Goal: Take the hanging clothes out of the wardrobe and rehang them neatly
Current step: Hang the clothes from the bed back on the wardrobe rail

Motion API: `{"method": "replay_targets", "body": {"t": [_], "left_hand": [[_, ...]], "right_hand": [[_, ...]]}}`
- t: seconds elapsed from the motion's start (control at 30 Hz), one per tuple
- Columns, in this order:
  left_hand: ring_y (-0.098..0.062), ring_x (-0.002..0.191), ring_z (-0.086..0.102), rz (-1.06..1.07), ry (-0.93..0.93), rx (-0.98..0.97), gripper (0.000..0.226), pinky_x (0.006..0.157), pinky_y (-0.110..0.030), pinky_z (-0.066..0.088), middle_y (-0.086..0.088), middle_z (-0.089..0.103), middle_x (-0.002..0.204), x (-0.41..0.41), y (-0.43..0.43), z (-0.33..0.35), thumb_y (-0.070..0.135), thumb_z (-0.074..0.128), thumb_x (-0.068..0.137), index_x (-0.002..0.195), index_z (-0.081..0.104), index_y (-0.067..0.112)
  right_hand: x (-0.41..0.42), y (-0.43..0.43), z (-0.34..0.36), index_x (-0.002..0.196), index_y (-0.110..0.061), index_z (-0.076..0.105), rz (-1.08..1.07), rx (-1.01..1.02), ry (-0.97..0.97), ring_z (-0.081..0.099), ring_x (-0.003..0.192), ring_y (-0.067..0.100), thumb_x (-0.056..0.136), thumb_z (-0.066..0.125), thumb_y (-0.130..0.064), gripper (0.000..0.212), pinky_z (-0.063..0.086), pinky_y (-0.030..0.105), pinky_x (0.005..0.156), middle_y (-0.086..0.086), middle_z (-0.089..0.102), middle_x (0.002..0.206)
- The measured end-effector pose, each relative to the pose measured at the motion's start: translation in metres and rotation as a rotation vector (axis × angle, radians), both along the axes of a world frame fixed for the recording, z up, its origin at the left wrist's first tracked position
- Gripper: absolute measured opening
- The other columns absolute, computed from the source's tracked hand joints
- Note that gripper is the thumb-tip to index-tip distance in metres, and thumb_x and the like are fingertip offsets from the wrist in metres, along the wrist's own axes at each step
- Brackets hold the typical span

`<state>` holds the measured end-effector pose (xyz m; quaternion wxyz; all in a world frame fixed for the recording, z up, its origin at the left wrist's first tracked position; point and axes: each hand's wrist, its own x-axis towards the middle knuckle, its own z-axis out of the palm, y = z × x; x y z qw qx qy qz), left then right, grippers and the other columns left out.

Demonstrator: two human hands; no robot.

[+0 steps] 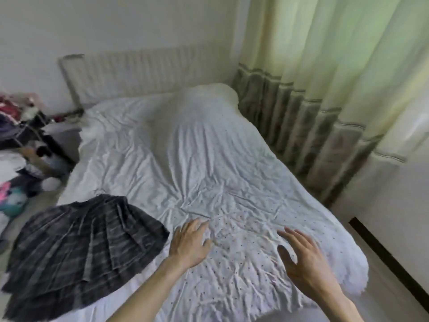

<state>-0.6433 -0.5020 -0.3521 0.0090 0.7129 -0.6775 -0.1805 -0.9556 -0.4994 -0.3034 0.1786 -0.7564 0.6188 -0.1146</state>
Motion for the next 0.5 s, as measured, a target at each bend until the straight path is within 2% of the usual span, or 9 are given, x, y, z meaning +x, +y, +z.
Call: {"method": "replay_targets", "body": {"t": [0.13, 0.23, 0.3, 0.4, 0.5], "left_hand": [[-0.016, 0.148, 0.023, 0.206, -0.004, 0.010, 0.057, 0.117, -0.043, 0.027, 0.006, 0.026, 0.161, 0.046, 0.045, -0.003, 0.045, 0.040, 0.100, 0.154, 0.026, 0.036], [-0.017, 0.149, 0.023, 0.337, -0.018, 0.023, 0.057, 0.118, -0.041, 0.025, 0.003, 0.026, 0.161, 0.064, 0.076, -0.003, 0.044, 0.041, 0.100, 0.154, 0.026, 0.035], [-0.016, 0.149, 0.022, 0.417, -0.031, 0.024, 0.057, 0.119, -0.039, 0.024, 0.004, 0.025, 0.162, 0.073, 0.096, -0.002, 0.045, 0.041, 0.101, 0.155, 0.026, 0.034], [-0.015, 0.149, 0.022, 0.523, -0.053, 0.020, 0.057, 0.119, -0.039, 0.023, 0.003, 0.024, 0.162, 0.086, 0.123, 0.001, 0.046, 0.040, 0.101, 0.155, 0.026, 0.034], [-0.015, 0.148, 0.024, 0.593, -0.072, 0.040, 0.057, 0.118, -0.038, 0.025, 0.003, 0.025, 0.161, 0.097, 0.148, 0.000, 0.045, 0.041, 0.101, 0.155, 0.027, 0.033]], "right_hand": [[0.061, -0.017, -0.002, 0.141, -0.039, 0.049, 0.232, 0.021, 0.002, 0.030, 0.146, 0.012, 0.097, 0.025, -0.062, 0.055, 0.031, 0.034, 0.117, -0.014, 0.044, 0.151], [0.093, -0.021, -0.008, 0.144, -0.039, 0.045, 0.392, 0.033, 0.016, 0.027, 0.148, 0.014, 0.089, 0.010, -0.069, 0.072, 0.030, 0.034, 0.118, -0.014, 0.040, 0.154], [0.111, -0.022, -0.009, 0.146, -0.038, 0.043, 0.483, 0.053, 0.020, 0.024, 0.149, 0.014, 0.093, 0.014, -0.065, 0.066, 0.026, 0.032, 0.119, -0.012, 0.037, 0.156], [0.132, -0.021, -0.013, 0.149, -0.036, 0.039, 0.597, 0.095, 0.017, 0.020, 0.150, 0.014, 0.102, 0.031, -0.054, 0.051, 0.024, 0.032, 0.120, -0.011, 0.034, 0.158], [0.149, -0.017, -0.023, 0.149, -0.034, 0.039, 0.679, 0.130, 0.016, 0.021, 0.150, 0.016, 0.102, 0.037, -0.049, 0.049, 0.025, 0.033, 0.119, -0.008, 0.035, 0.158]]}}
